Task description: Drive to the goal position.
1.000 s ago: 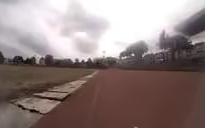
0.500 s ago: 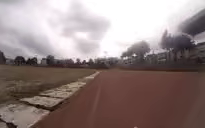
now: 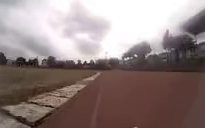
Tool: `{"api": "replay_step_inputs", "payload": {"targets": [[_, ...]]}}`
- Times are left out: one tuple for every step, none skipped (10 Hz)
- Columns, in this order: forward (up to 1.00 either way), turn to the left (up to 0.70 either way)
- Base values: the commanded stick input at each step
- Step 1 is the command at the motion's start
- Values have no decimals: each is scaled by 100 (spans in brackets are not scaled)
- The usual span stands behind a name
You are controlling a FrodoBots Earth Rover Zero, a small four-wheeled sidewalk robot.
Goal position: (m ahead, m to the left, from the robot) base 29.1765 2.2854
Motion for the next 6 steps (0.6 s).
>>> {"api": "replay_step_inputs", "payload": {"targets": [[100,0],[100,0],[100,0],[100,0],[100,0],[100,0]]}}
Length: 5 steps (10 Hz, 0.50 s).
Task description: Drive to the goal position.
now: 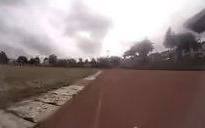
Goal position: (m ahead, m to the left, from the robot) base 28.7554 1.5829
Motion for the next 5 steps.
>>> {"api": "replay_step_inputs", "payload": {"targets": [[100,-34],[100,-12],[100,0],[100,0],[100,0]]}}
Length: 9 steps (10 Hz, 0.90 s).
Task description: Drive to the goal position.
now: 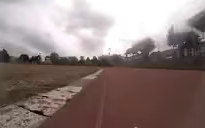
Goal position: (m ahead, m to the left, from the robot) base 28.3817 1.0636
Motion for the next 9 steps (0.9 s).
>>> {"api": "replay_step_inputs", "payload": {"targets": [[100,0],[100,0],[100,0],[100,0],[100,0],[100,0],[100,0],[100,0],[100,0]]}}
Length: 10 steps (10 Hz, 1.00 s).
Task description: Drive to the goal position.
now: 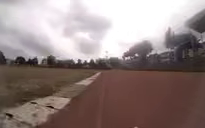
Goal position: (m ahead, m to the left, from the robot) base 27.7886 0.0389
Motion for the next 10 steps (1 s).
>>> {"api": "replay_step_inputs", "payload": {"targets": [[100,0],[100,0],[100,0],[100,0],[100,0],[100,0],[100,0],[100,0],[100,0],[100,0]]}}
